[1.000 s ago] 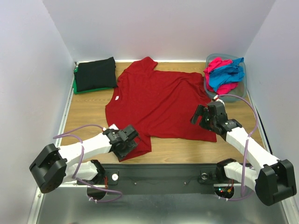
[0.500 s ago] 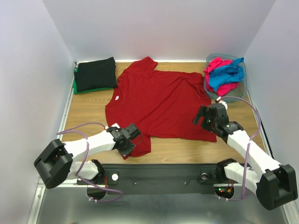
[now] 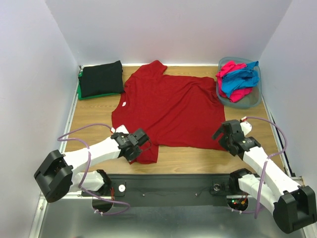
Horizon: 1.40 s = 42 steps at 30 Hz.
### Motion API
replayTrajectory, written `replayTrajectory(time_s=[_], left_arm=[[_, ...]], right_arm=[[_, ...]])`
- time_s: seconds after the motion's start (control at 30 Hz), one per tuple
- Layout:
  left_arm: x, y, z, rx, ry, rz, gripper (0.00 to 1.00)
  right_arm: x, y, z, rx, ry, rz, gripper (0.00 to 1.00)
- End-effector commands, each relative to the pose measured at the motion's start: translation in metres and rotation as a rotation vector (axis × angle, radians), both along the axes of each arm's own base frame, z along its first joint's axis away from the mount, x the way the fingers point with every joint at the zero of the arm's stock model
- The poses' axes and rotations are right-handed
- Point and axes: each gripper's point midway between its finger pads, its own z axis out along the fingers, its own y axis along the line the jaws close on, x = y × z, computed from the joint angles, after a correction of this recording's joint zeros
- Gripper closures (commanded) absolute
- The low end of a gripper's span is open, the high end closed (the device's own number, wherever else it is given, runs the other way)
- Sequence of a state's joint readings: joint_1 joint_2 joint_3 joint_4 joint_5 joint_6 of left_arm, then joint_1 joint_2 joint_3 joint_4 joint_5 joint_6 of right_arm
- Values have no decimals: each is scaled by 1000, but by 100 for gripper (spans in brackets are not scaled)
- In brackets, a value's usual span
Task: Fold and stack the t-shirts
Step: Flatten the tshirt out
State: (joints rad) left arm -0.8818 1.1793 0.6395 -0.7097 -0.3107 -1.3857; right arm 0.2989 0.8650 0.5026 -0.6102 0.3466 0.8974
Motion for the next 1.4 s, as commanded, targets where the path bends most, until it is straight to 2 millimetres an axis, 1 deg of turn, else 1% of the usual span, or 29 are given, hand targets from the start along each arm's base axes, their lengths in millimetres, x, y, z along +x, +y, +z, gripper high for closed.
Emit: replayTrajectory(time_s=[0.0, 0.07, 0.1, 0.17, 0.27, 0.37, 0.4, 0.47, 0.57, 0.6, 0.67, 0.7, 0.77, 0.8, 0.83, 0.87, 1.03, 1.13, 1.27, 1.3, 1.33, 1.37], left_arm=[[8, -1, 8, 23, -31, -52, 100], [5, -6, 3, -1, -18, -77, 100], [5, -12, 2, -29, -13, -89, 100], [5, -16, 3, -50, -22, -100, 100], [6, -15, 6, -60, -38, -99, 100], [7, -15, 9, -72, -50, -97, 100], [6, -16, 9, -75, -51, -99, 100], [5, -14, 9, -76, -50, -93, 100], [4, -13, 8, -82, -56, -86, 100], [4, -13, 8, -88, -53, -85, 100], [4, -14, 7, -94, -54, -84, 100], [3, -15, 7, -97, -50, -87, 100], [3, -16, 8, -100, -52, -92, 100], [3, -16, 9, -101, -53, -92, 100], [2, -14, 9, -98, -50, -90, 100], [2, -14, 11, -102, -54, -87, 100], [-1, -13, 16, -125, -63, -89, 100], [-3, -14, 18, -149, -65, -91, 100], [-7, -13, 21, -168, -57, -74, 100], [-10, -10, 22, -164, -49, -65, 100], [-11, -11, 24, -171, -46, -61, 100], [-12, -13, 28, -182, -44, -63, 100]], right_arm=[[-14, -16, -13, 5, 19, -151, 0], [-18, -17, -17, 11, 33, -169, 0], [-20, -18, -21, 13, 38, -184, 0], [-21, -24, -23, -7, 32, -222, 2], [-19, -27, -24, -22, 35, -244, 8], [-14, -29, -25, -31, 29, -255, 16], [-12, -29, -25, -32, 22, -256, 17], [-9, -28, -28, -28, 17, -256, 19], [-4, -24, -35, -22, 28, -242, 27], [-4, -24, -38, -29, 42, -243, 38], [-3, -25, -37, -35, 36, -251, 49], [-2, -27, -35, -39, 23, -254, 57], [0, -30, -30, -60, 4, -246, 66], [1, -35, -27, -86, -11, -254, 83], [3, -36, -22, -86, -36, -256, 94], [4, -36, -19, -83, -47, -253, 100], [4, -30, -9, -30, -101, -231, 100], [3, -26, 1, 4, -133, -218, 100], [-8, -29, 11, 21, -131, -246, 100], [-13, -29, 20, 46, -143, -271, 100], [-15, -27, 23, 72, -149, -275, 100], [-14, -23, 29, 100, -174, -262, 100]])
